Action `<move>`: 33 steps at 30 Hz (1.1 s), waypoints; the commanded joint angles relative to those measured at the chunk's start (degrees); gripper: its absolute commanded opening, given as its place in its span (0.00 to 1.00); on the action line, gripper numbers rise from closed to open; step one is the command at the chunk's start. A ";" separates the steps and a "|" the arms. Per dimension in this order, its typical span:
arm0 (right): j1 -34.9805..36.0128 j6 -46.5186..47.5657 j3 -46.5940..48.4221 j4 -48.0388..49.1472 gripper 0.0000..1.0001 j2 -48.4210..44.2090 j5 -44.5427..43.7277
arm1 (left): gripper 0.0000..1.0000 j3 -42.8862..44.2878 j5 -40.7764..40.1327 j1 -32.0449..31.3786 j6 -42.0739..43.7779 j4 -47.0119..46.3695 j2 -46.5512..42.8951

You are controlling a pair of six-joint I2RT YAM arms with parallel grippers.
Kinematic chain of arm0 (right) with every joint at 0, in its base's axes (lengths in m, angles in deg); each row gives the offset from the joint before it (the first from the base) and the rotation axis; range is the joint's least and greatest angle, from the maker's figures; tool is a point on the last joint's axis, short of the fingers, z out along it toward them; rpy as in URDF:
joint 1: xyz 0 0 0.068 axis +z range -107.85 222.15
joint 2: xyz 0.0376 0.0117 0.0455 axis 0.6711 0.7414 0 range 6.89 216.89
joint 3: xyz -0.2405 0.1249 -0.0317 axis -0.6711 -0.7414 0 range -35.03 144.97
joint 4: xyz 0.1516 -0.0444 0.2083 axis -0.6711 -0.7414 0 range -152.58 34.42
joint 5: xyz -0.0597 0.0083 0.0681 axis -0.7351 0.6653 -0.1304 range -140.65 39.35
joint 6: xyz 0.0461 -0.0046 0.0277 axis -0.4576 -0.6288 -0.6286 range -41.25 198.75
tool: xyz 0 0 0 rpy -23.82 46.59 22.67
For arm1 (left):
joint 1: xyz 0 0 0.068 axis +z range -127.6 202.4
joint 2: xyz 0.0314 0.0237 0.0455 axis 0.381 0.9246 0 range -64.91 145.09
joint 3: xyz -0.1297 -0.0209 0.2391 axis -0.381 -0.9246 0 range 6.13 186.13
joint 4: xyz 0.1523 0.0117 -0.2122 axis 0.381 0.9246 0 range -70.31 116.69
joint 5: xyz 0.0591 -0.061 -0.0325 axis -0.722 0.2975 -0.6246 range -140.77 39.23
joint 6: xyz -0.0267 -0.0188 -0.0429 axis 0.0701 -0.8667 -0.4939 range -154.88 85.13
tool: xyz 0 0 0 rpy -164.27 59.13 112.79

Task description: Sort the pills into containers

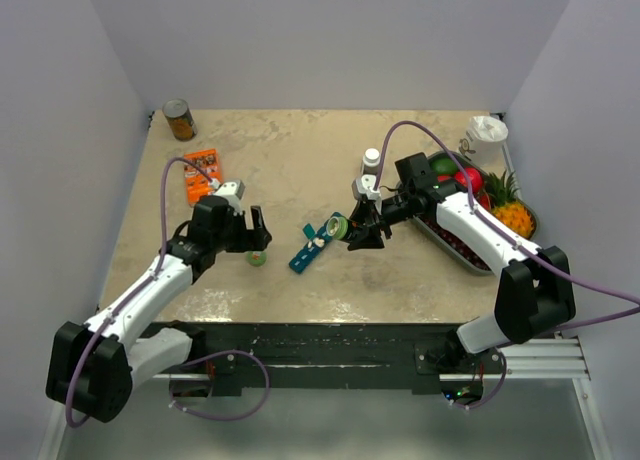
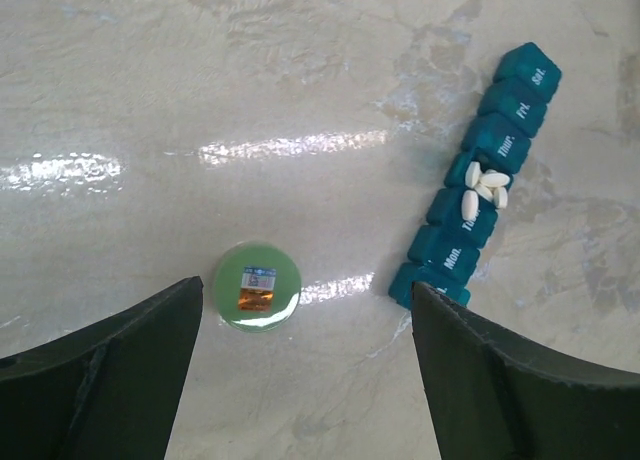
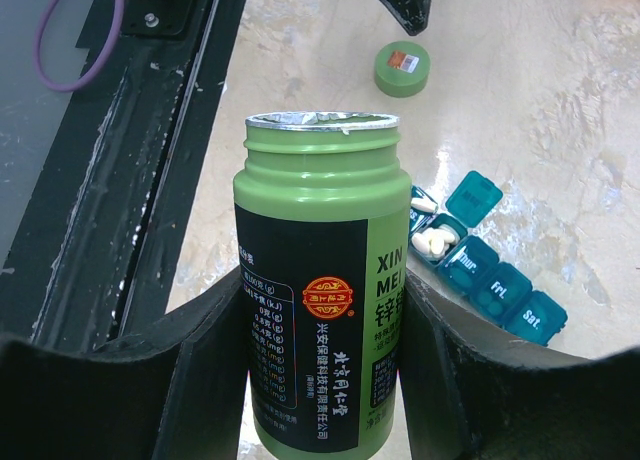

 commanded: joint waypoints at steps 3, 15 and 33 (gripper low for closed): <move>-0.20 -0.15 -0.03 1.45 0.02 -1.69 1.80 | 0.88 0.99 -7.06 -1.47 -3.43 1.80 5.83; -0.20 -0.15 0.06 1.44 0.02 -1.78 1.71 | 0.81 4.15 -16.83 -8.42 -5.02 5.41 13.93; -0.20 0.02 0.15 1.01 0.02 -1.78 1.54 | 0.69 5.47 -17.72 -8.95 -2.64 3.21 19.55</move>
